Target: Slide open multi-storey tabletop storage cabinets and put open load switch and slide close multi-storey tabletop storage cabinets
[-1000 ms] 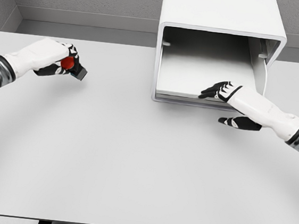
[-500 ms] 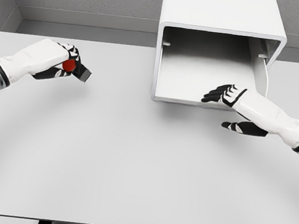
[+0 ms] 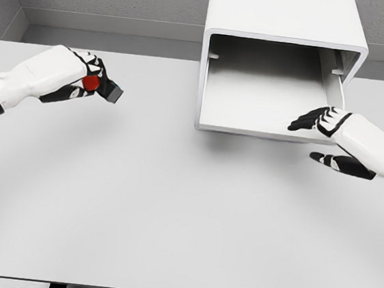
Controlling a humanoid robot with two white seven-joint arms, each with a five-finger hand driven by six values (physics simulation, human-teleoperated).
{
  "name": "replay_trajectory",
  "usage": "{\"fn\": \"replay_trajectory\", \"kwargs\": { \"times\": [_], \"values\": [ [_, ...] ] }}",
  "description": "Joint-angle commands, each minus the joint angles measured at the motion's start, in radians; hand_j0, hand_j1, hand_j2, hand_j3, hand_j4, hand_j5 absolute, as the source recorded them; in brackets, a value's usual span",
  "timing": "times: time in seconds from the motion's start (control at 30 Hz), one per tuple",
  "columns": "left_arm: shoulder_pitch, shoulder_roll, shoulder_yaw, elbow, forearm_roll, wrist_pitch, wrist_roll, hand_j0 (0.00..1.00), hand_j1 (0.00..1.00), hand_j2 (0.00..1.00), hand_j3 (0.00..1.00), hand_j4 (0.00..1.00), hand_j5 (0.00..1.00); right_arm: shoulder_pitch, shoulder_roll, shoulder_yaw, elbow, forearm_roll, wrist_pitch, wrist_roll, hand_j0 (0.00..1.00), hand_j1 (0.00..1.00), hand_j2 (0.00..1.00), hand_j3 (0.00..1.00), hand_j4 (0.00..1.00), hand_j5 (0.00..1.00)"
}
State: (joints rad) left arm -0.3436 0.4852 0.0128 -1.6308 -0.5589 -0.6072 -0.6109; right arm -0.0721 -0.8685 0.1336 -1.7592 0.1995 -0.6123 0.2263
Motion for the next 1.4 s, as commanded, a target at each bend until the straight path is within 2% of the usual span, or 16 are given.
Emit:
{"fn": "replay_trajectory", "kwargs": {
  "times": [0.0,0.1,0.13,0.23,0.43,0.57,0.67,0.8,1.0,1.03,1.17,1.3,1.37],
  "values": [
    [0.005,0.001,0.006,-0.026,0.031,-0.004,0.000,0.30,0.30,0.30,0.30,0.30,0.30,0.000,-0.014,-0.043,-0.002,-0.011,0.001,-0.001,0.70,0.70,0.70,0.70,0.70,0.70],
    [0.026,0.000,0.018,-0.069,0.039,-0.004,0.000,0.30,0.30,0.30,0.30,0.30,0.30,0.014,-0.040,-0.046,0.004,-0.011,0.001,-0.001,0.68,0.68,0.68,0.68,0.68,0.68],
    [0.029,0.000,0.016,-0.081,0.039,-0.004,0.000,0.30,0.30,0.30,0.30,0.30,0.30,0.024,-0.040,-0.072,0.007,-0.009,0.001,0.001,0.64,0.64,0.64,0.64,0.64,0.64],
    [0.029,0.000,0.018,-0.098,0.057,-0.004,0.000,0.30,0.30,0.30,0.30,0.30,0.30,0.081,-0.052,-0.124,0.007,-0.011,0.001,-0.001,0.60,0.60,0.60,0.60,0.60,0.60],
    [0.038,-0.002,0.026,-0.130,0.082,-0.004,0.000,0.30,0.30,0.30,0.30,0.30,0.30,0.107,-0.052,-0.126,0.009,-0.002,0.001,0.001,0.60,0.60,0.60,0.60,0.60,0.60],
    [0.038,-0.005,0.023,-0.161,0.082,-0.004,0.000,0.30,0.30,0.30,0.30,0.30,0.30,0.133,-0.052,-0.126,0.038,-0.002,0.001,-0.002,0.61,0.61,0.61,0.61,0.61,0.61],
    [0.038,-0.002,0.023,-0.164,0.100,-0.004,0.000,0.30,0.30,0.30,0.30,0.30,0.30,0.189,-0.050,-0.192,0.037,-0.005,0.001,-0.001,0.61,0.61,0.61,0.61,0.61,0.61],
    [0.038,-0.007,0.019,-0.165,0.109,-0.004,0.000,0.30,0.30,0.30,0.30,0.30,0.30,0.190,-0.041,-0.193,0.029,-0.008,0.001,-0.002,0.61,0.61,0.61,0.61,0.61,0.61],
    [0.028,-0.017,0.015,-0.170,0.111,-0.004,0.000,0.30,0.30,0.30,0.30,0.30,0.30,0.153,-0.003,-0.167,0.009,0.000,0.001,0.001,0.61,0.61,0.61,0.61,0.61,0.61],
    [0.026,-0.020,0.013,-0.170,0.122,-0.004,0.000,0.30,0.30,0.30,0.30,0.30,0.30,0.124,-0.001,-0.135,0.009,0.000,0.001,0.001,0.61,0.61,0.61,0.61,0.61,0.61],
    [0.026,-0.022,0.013,-0.170,0.122,-0.004,0.000,0.30,0.30,0.30,0.30,0.30,0.30,-0.006,0.088,-0.002,0.012,0.032,0.001,0.004,0.62,0.62,0.62,0.62,0.62,0.62],
    [0.032,-0.020,0.015,-0.170,0.128,-0.004,0.000,0.30,0.30,0.30,0.30,0.30,0.30,-0.100,0.129,0.115,0.018,0.058,0.001,0.004,0.65,0.65,0.65,0.65,0.65,0.65],
    [0.035,-0.020,0.016,-0.170,0.131,-0.004,0.000,0.30,0.30,0.30,0.30,0.30,0.30,-0.132,0.129,0.158,0.020,0.067,0.001,0.004,0.66,0.66,0.66,0.66,0.66,0.66]
  ]
}}
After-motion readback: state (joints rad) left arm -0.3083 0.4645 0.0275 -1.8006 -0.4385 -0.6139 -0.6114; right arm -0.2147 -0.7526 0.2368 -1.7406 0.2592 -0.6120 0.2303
